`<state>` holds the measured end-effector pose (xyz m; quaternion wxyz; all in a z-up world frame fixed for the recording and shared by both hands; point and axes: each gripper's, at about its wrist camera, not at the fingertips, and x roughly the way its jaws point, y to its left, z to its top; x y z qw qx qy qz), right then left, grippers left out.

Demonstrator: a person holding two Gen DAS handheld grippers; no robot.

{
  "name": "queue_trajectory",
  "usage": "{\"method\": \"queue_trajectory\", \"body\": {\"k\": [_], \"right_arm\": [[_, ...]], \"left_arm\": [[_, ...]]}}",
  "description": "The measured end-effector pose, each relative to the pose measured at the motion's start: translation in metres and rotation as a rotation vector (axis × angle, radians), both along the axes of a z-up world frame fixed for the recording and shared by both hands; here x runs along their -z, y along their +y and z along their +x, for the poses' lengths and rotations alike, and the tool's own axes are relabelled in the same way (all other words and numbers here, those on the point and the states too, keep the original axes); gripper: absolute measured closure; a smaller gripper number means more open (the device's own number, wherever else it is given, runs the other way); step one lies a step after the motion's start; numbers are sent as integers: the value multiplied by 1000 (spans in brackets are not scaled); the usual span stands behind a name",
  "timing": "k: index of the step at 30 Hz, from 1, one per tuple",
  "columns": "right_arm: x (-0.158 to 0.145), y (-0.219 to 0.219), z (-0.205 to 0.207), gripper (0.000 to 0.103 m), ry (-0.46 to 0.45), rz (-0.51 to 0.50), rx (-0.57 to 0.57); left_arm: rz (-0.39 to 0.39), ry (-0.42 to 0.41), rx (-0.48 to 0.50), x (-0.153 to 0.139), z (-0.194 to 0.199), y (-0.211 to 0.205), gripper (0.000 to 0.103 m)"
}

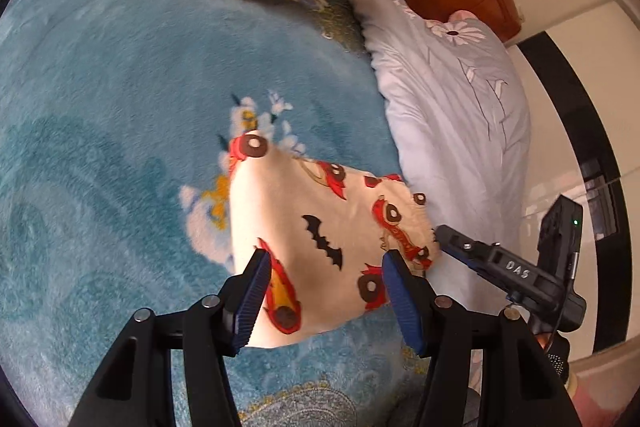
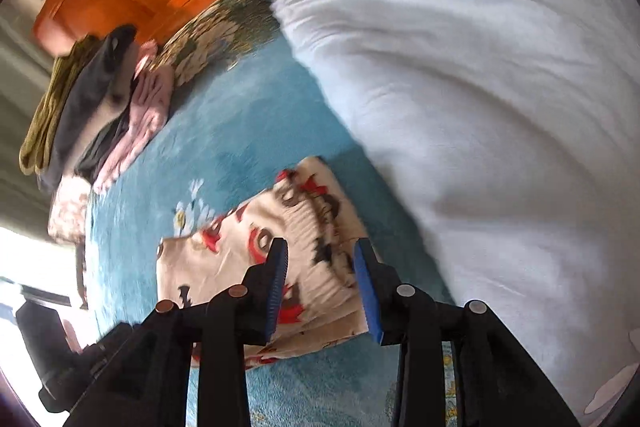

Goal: Fold clothes
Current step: 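Grasp the folded pants bundle with both grippers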

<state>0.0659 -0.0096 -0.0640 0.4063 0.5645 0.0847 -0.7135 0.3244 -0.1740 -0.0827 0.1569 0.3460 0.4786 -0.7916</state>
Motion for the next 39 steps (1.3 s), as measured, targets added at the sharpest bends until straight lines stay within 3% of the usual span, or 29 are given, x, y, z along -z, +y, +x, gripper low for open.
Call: {"method": "queue_trajectory", "body": {"k": [4, 6, 8, 11, 14, 18, 20, 21, 23, 24, 26, 31, 39], "right_arm": [[8, -35, 49, 60, 116, 63, -264], [10, -37, 54, 60, 147, 65, -294], [16, -32, 46, 60, 144, 82, -259], [39, -25, 30, 60, 48, 100, -202], [52, -20, 30, 60, 8, 112, -188], [38, -26, 34, 60, 24, 92, -203], [24, -22, 26, 59, 42, 44, -183], [20, -21, 21, 58, 59, 33, -164], [22, -19, 7, 38, 80, 47, -111], [26, -19, 1, 34, 82, 70, -73], [41, -14, -10, 33, 27, 83, -28], [71, 3, -26, 33, -111, 81, 67], [76, -8, -36, 31, -118, 44, 48]], "left_arm": [[27, -6, 27, 14, -5, 5, 41], [40, -9, 40, 22, -7, 8, 41], [53, -12, 54, 29, -10, 11, 41], [76, -14, 60, 38, -12, 12, 41], [104, 5, 45, 39, -7, 8, 41], [81, 60, -45, 23, 11, -3, 41], [67, 47, -76, 21, 17, -11, 41], [72, 28, -85, 25, 17, -14, 41], [127, -9, -90, 40, 15, -14, 41], [158, -19, -89, 49, 14, -13, 41], [211, -35, -78, 63, 10, -8, 41], [253, -43, -78, 75, 4, -6, 41], [267, -30, -95, 80, -4, -15, 41]]}}
